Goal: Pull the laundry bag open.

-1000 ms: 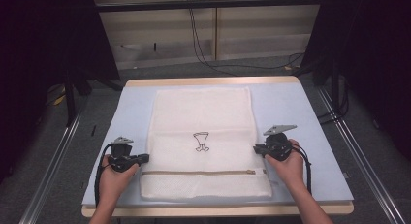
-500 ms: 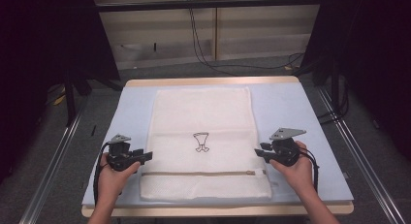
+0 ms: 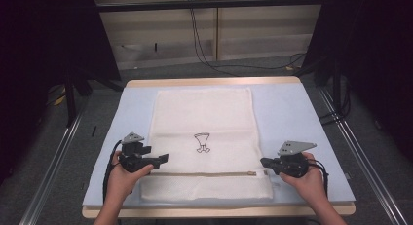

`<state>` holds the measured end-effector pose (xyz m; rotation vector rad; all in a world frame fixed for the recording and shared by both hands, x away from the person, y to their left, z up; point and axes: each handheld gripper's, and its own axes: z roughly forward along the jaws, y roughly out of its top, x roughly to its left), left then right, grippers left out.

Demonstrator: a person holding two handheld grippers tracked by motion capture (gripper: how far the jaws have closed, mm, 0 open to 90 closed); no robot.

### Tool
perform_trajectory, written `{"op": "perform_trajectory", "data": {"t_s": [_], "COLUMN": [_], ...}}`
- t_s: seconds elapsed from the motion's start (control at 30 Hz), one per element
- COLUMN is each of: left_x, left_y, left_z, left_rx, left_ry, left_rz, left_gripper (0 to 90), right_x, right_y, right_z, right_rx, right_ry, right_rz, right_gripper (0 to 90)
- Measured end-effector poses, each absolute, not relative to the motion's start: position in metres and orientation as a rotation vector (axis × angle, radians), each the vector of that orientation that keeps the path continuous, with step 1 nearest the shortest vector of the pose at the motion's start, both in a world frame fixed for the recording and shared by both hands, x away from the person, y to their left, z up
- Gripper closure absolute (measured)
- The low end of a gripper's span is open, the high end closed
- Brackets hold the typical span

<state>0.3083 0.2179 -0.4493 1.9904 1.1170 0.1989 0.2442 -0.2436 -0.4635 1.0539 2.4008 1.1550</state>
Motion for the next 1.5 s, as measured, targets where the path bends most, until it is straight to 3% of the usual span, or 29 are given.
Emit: {"op": "perform_trajectory", "data": {"t_s": [0.1, 0.37, 0.57, 0.87, 1.17, 1.5], "left_x": [0.309, 0.304, 0.299, 0.294, 0.293, 0.292], "left_y": [0.209, 0.185, 0.164, 0.132, 0.101, 0.063], "left_z": [-0.448, -0.443, -0.437, -0.429, -0.432, -0.442], "left_rx": [2.007, 2.035, 2.062, 2.062, 2.058, 2.074], "left_ry": [1.08, 0.95, 0.863, 0.841, 0.851, 0.848], "left_rz": [0.196, 0.148, 0.05, -0.049, -0.199, -0.264], "left_gripper": [12.2, 11.8, 21.4, 22.1, 30.4, 33.9], "right_x": [0.239, 0.231, 0.228, 0.227, 0.226, 0.227], "right_y": [-0.245, -0.251, -0.251, -0.249, -0.244, -0.247], "right_z": [-0.466, -0.467, -0.466, -0.467, -0.472, -0.473], "right_rx": [1.057, 1.015, 1.0, 0.976, 0.959, 0.982], "right_ry": [2.382, 2.353, 2.342, 2.38, 2.427, 2.438], "right_rz": [1.198, 1.233, 1.227, 1.23, 1.211, 1.192], "right_gripper": [87.5, 87.7, 89.1, 90.0, 90.0, 90.0]}}
